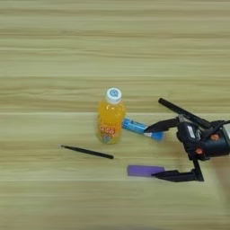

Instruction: Move the objects on the table

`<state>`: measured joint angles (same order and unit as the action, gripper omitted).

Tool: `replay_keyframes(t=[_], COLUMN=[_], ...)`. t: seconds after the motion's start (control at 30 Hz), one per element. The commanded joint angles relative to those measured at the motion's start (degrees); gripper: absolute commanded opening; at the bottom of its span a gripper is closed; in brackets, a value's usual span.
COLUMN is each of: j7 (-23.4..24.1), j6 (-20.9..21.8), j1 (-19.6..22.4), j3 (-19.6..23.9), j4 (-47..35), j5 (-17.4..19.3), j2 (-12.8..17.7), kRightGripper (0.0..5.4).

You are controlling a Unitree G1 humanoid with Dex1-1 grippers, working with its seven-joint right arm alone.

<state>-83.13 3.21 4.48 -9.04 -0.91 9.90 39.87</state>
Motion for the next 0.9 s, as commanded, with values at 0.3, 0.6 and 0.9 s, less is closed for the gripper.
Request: replay_keyframes(t=[0.3,0.6,0.9], j7=[2.8,3.0,3.8], j6=[5.4,6.2,7.2], j1=[4.2,4.0,4.9], j3=[-3.1,-3.6,-4.0], j4=[1.7,3.4,5.9], j5=[-7.1,-8.3,-9.0], j2=[2.4,1.9,1.5], kRightGripper=[5.10,4.16,3.29])
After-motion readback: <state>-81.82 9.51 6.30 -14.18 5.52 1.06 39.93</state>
